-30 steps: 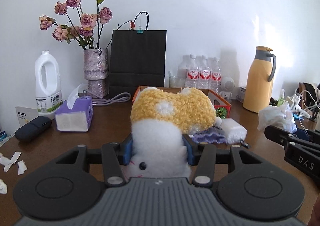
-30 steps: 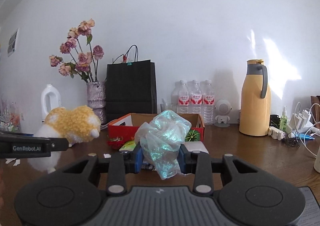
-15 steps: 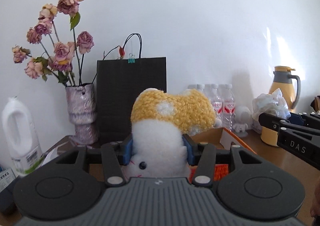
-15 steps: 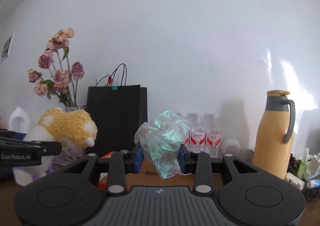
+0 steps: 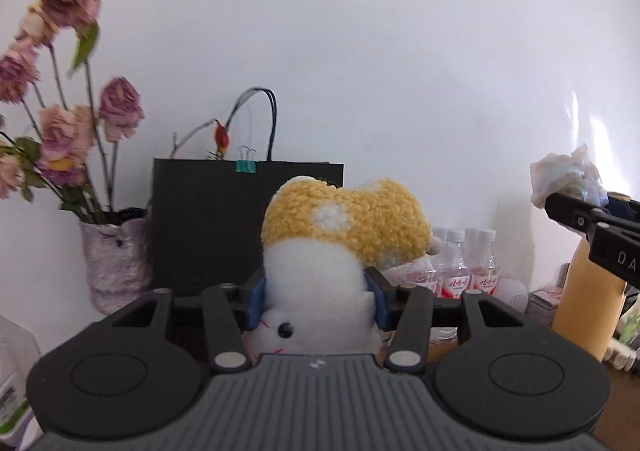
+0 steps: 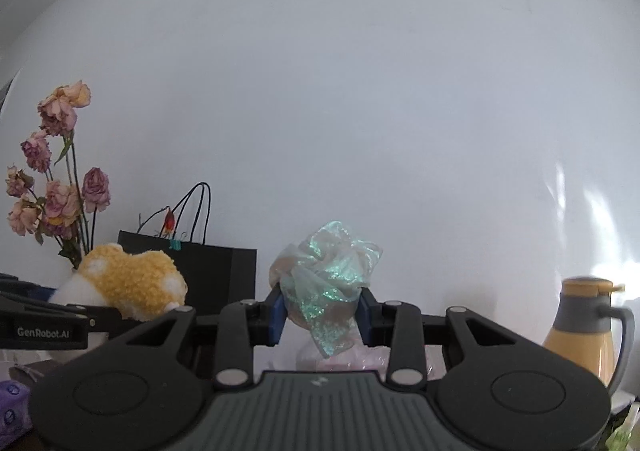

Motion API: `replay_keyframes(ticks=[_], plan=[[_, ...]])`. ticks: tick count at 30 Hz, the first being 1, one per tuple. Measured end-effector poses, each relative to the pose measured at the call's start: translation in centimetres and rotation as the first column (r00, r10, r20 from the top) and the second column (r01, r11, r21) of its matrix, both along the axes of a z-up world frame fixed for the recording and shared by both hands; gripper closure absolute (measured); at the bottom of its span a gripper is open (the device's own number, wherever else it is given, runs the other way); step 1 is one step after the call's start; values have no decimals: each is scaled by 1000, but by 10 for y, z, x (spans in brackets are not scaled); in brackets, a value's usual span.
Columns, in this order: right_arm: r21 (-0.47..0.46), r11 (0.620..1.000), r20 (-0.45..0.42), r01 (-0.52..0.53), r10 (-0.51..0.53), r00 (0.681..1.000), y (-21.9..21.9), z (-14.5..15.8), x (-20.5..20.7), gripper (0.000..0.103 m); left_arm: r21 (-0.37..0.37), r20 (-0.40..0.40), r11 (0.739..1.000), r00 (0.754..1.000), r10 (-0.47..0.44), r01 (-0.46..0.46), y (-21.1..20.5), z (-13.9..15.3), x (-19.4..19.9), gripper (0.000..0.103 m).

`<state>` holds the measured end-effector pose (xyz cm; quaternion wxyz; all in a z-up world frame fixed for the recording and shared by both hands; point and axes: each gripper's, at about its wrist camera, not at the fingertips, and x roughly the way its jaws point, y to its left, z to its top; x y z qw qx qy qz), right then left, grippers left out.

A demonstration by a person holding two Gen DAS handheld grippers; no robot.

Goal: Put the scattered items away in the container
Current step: 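Carry sheep and bag into the cardboard box and open both tools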

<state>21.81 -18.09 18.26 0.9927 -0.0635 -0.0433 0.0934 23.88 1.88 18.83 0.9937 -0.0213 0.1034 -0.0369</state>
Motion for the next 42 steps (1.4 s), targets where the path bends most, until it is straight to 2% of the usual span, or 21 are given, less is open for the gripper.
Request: replay_keyframes(ticks=[1, 3, 5, 7, 8, 10, 11, 12, 15, 17, 20, 24, 27, 29, 31, 35, 38, 40, 42], plan=[[-18, 1000, -36, -8, 7, 999, 1, 9, 12, 69, -6, -51, 1000, 999, -8, 7, 2, 4, 13, 52], [-44, 998, -160, -46, 38, 986, 2, 31, 44, 69, -7, -172, 1000, 985, -11, 10, 6, 14, 41, 52], [-63, 995, -315, -74, 51, 948, 5, 53, 80, 69, 19, -267, 1000, 964, -9, 15, 7, 21, 67, 52], [-49, 993, -508, -107, 68, 859, 6, 68, 120, 69, 35, -360, 999, 933, -8, 22, 8, 25, 92, 52], [-21, 993, -603, -119, 82, 793, 6, 73, 140, 69, 25, -415, 1000, 910, -5, 16, 10, 26, 104, 52], [81, 988, -777, -134, 146, 612, 2, 71, 180, 70, -10, -519, 1000, 854, -28, 27, 14, 21, 129, 52], [120, 986, -827, -112, 161, 538, 0, 68, 196, 70, -21, -563, 999, 826, -36, 29, 15, 15, 139, 52], [113, 988, -863, -102, 148, 483, 1, 61, 211, 71, -25, -599, 999, 800, -38, 29, 15, 8, 149, 52], [59, 994, -917, -88, 89, 388, 6, 32, 234, 71, -42, -687, 999, 725, -47, 25, 17, -23, 176, 52], [42, 995, -942, -93, 70, 328, 11, 9, 245, 71, -27, -741, 1000, 671, -31, 15, 16, -46, 195, 53], [11, 994, -967, -104, 37, 251, 18, -34, 260, 71, 1, -779, 1000, 627, -5, 9, 13, -75, 212, 53], [-26, 995, -984, -93, -9, 178, 22, -86, 278, 71, 16, -807, 1000, 591, 3, 17, 8, -109, 222, 54], [-68, 994, -987, -91, -54, 149, 27, -113, 285, 70, 31, -828, 999, 560, 12, 24, 9, -131, 227, 55], [-112, 988, -985, -106, -97, 143, 28, -128, 289, 70, 52, -837, 998, 546, 29, 27, 10, -143, 228, 56], [-131, 985, -984, -113, -116, 132, 28, -138, 290, 69, 102, -828, 993, 558, 56, 52, 6, -146, 225, 56], [-140, 983, -984, -116, -125, 124, 29, -146, 289, 64, 51, -850, 997, 526, 15, 54, 11, -138, 222, 57], [-139, 985, -983, -105, -125, 133, 29, -142, 289, 60, 62, -854, 994, 520, 8, 86, 12, -128, 216, 56], [-138, 986, -983, -89, -126, 134, 28, -139, 289, 48, 56, -862, 995, 507, 5, 87, 14, -123, 214, 55], [-132, 988, -983, -81, -119, 142, 26, -134, 288, 46, 71, -859, 994, 511, 21, 79, 19, -118, 212, 53]])
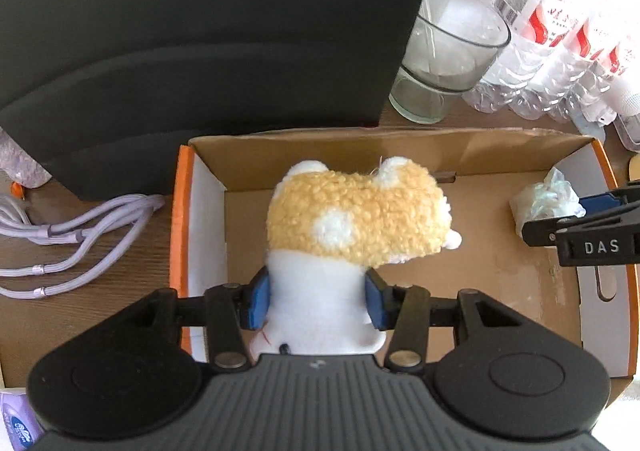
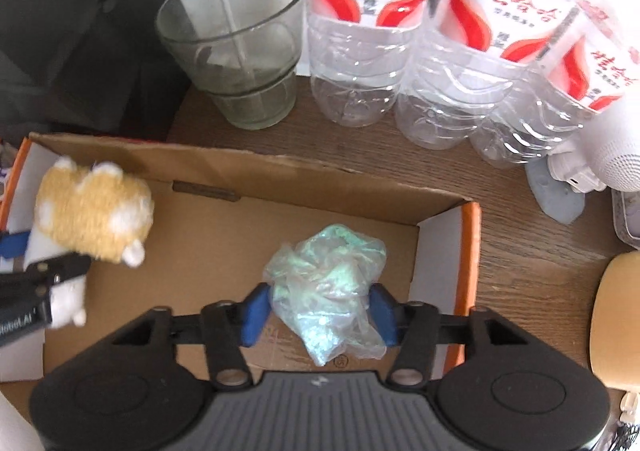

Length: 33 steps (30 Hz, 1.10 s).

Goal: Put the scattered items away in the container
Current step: 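Carry sheep and bag into the cardboard box and open both tools, then withdraw both tools from the box back toward the table items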

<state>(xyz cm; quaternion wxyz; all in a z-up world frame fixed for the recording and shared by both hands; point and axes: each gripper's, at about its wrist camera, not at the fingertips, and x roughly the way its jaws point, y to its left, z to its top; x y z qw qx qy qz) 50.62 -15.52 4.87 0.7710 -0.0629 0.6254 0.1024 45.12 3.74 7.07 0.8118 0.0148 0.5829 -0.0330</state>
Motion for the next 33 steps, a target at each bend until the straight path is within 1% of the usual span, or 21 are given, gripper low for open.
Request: replay_keyframes(ticks=[1, 2, 3, 4, 8, 11, 13, 17, 19, 20, 22, 23, 24, 25, 26, 28, 29, 30, 31, 32, 33], plan=[[5, 1000, 3, 5, -5, 1000, -1, 3, -1, 44, 10, 1, 1000, 1000, 4, -4, 1, 2, -1, 53], [7, 1000, 10, 9, -9, 1000, -1, 8, -3, 43, 14, 4, 1000, 1000, 9, -10, 2, 5, -1, 45], [10, 1000, 17, 11, -11, 1000, -2, 12, -4, 41, 19, 13, 1000, 1000, 15, -15, 4, 9, -2, 33], [12, 1000, 23, 10, -10, 1000, -2, 16, -6, 40, 25, 32, 1000, 999, 17, -18, 5, 15, -5, 31], [29, 999, 53, 25, -26, 998, -7, 38, -13, 39, 27, 68, 999, 997, 23, -25, 10, 39, -15, 31], [31, 999, 76, 33, -35, 996, -14, 58, -22, 37, 21, 95, 999, 995, 34, -36, 15, 66, -29, 29], [34, 999, 97, 37, -40, 994, -17, 74, -32, 33, 22, 111, 999, 993, 44, -46, 13, 80, -37, 28], [39, 999, 138, 31, -36, 990, -26, 104, -56, 32, 11, 148, 998, 988, 54, -56, 6, 102, -57, 27], [45, 999, 164, 30, -37, 986, -29, 118, -72, 27, 2, 186, 998, 981, 60, -62, 2, 110, -67, 22], [50, 998, 180, 28, -37, 983, -30, 123, -79, 26, -2, 224, 998, 972, 68, -69, 2, 115, -75, 17], [71, 997, 226, 19, -34, 974, -32, 133, -97, 18, 3, 334, 996, 939, 81, -87, 1, 121, -99, 10], [80, 997, 256, 17, -38, 966, -34, 135, -105, 15, 16, 395, 996, 916, 75, -89, 0, 121, -111, 9], [80, 996, 301, 23, -47, 952, -34, 136, -115, 14, 34, 461, 995, 885, 65, -91, -2, 120, -125, 8], [89, 996, 359, 30, -60, 931, -36, 135, -125, 14, 50, 528, 994, 848, 54, -95, -4, 117, -138, 7], [107, 994, 426, 34, -77, 901, -37, 133, -135, 14, 64, 600, 994, 799, 37, -94, -7, 113, -152, 6], [159, 987, 583, 39, -125, 803, -40, 126, -163, 14, 81, 714, 993, 700, 3, -87, -11, 104, -178, 4], [191, 981, 658, 25, -147, 738, -42, 120, -177, 14, 78, 755, 993, 656, 2, -92, -14, 99, -189, 2], [221, 975, 728, -4, -162, 666, -44, 112, -191, 13, 66, 780, 993, 625, 10, -98, -15, 94, -198, 2], [241, 970, 768, -28, -173, 616, -44, 105, -201, 13, 50, 795, 994, 607, 21, -100, -16, 90, -203, 2], [256, 966, 791, -41, -185, 584, -45, 98, -207, 12, 31, 805, 995, 593, 35, -100, -17, 87, -207, 2], [265, 963, 795, -46, -192, 575, -44, 92, -211, 12, 11, 813, 994, 580, 53, -107, -17, 85, -210, 2]])
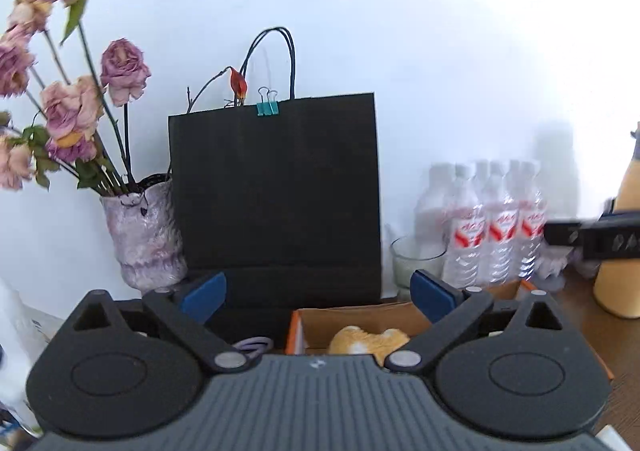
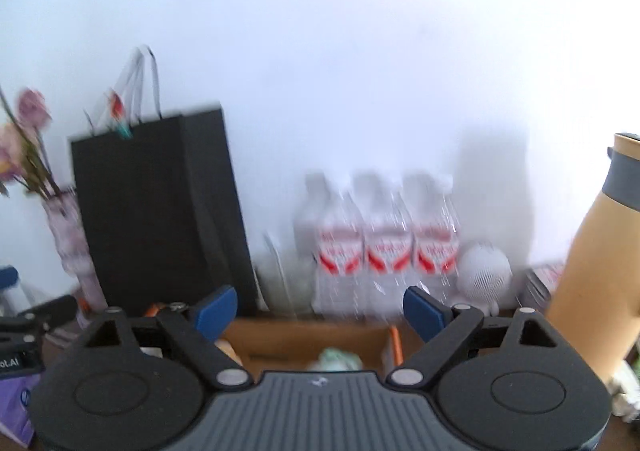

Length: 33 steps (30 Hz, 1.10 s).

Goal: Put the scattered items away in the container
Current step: 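Withdraw both tools from the box back toward the table items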

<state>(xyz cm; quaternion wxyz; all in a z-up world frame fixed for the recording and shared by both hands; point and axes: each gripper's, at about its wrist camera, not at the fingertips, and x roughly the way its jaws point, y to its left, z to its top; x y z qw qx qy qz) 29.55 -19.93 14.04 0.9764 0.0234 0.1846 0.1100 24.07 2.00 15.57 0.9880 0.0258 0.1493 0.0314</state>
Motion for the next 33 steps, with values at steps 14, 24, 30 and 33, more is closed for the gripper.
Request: replay_keyframes(ticks=[14, 24, 30, 33], plan=[[-57, 998, 70, -6, 10, 997, 3, -6, -54, 13, -67, 55, 998, 998, -3, 7, 1, -3, -47, 0], [-74, 995, 92, -62, 69, 993, 0, -27, -154, 12, -60, 87, 997, 995, -44, 49, -9, -15, -149, 0], [-64, 994, 29, -85, 87, 996, -10, -57, -208, 12, -75, 58, 994, 996, -73, 77, -9, -48, -201, 0], [-90, 993, 47, -71, 75, 996, -15, -69, -236, 13, -57, 43, 991, 992, -119, 121, -11, -66, -223, 0]])
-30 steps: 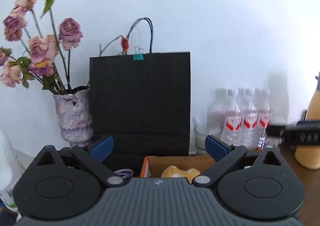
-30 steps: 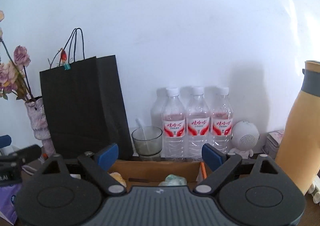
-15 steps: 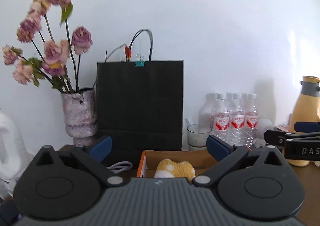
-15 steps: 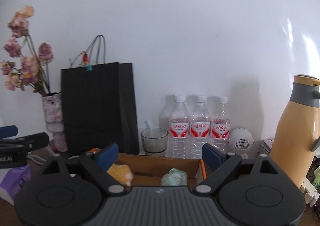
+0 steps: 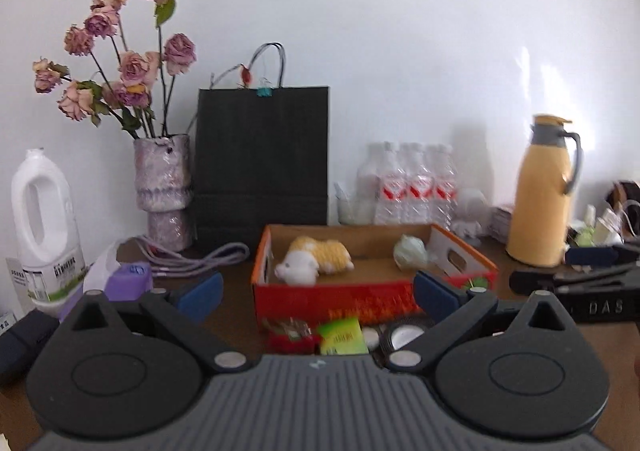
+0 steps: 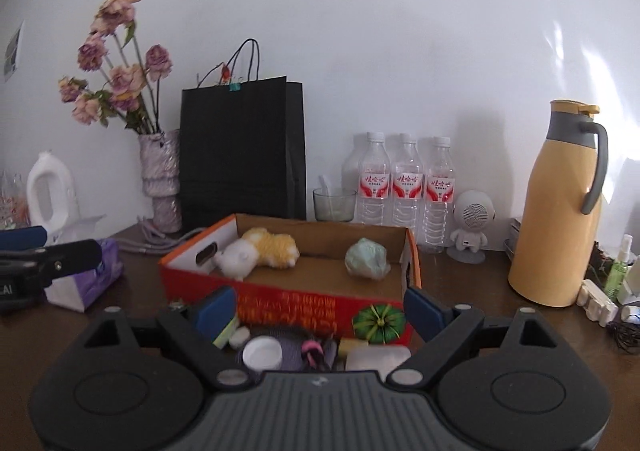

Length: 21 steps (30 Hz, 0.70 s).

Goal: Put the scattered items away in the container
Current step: 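Withdraw both tools from the box back toward the table items, then grasp the white tissue with the left tool while the right tool grasps the black cable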

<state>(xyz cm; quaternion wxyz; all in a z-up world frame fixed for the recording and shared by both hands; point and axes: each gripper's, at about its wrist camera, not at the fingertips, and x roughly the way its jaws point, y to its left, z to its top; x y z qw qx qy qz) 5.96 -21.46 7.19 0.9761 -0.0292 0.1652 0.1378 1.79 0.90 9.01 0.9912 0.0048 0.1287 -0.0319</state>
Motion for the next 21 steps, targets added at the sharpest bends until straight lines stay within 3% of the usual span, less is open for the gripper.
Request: replay_keyframes(ticks=[4, 10, 13, 16, 19, 21], plan=[[28, 1000, -21, 11, -10, 1000, -11, -14, -25, 19, -35, -64, 998, 997, -49, 47, 1, -24, -14, 0], [34, 999, -121, 2, 2, 993, -20, -46, -45, 32, 80, -89, 991, 991, -95, 103, -19, -53, -10, 0], [81, 996, -200, 28, -11, 980, -29, -57, -41, 36, 70, -122, 989, 985, -122, 131, -21, -59, 10, 0], [117, 993, -205, 22, 3, 979, -29, -56, -38, 41, 56, -218, 989, 968, -125, 140, -23, -67, 41, 14], [97, 995, -194, 2, 17, 981, -23, -53, -30, 42, 25, -327, 989, 936, -131, 147, -24, -80, 67, 31], [89, 996, -187, -21, 37, 982, -19, -50, -19, 43, 11, -367, 989, 920, -136, 150, -21, -86, 75, 48]])
